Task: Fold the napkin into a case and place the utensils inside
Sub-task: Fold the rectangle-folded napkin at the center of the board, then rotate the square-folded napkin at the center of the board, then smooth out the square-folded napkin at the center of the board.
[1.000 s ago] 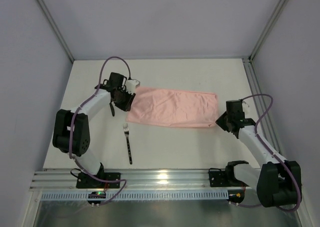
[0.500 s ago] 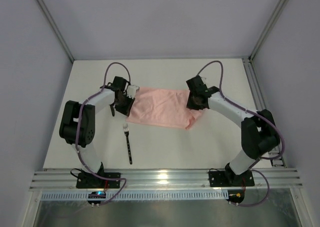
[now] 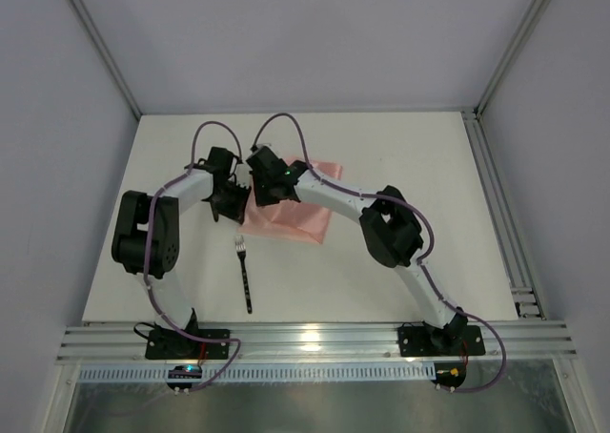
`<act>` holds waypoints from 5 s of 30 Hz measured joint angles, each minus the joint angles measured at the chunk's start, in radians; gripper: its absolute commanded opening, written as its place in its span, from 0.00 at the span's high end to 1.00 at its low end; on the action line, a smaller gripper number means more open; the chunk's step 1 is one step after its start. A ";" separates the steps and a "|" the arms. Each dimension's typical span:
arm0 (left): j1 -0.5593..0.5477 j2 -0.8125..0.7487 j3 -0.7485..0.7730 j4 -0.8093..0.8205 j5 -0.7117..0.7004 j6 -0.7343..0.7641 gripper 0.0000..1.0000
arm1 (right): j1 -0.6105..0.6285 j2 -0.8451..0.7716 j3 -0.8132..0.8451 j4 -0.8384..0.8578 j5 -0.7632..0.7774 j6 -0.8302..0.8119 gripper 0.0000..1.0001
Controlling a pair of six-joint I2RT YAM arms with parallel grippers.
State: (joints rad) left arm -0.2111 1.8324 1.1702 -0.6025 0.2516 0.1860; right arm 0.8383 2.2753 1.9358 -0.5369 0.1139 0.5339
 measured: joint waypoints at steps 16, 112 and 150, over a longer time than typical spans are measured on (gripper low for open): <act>0.048 0.001 -0.009 0.008 0.048 -0.023 0.91 | 0.075 0.041 -0.084 0.214 -0.156 -0.004 0.96; -0.238 0.114 0.192 -0.034 -0.110 0.052 0.62 | -0.471 -0.746 -1.120 0.261 -0.172 -0.008 0.49; -0.238 -0.032 0.124 0.034 -0.059 0.066 1.00 | -0.489 -0.521 -0.946 0.432 -0.369 -0.132 0.96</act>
State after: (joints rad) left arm -0.4496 1.8000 1.2942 -0.5690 0.1928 0.2516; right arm 0.3492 1.7546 0.9901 -0.1051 -0.2550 0.4023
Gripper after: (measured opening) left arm 0.006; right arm 0.038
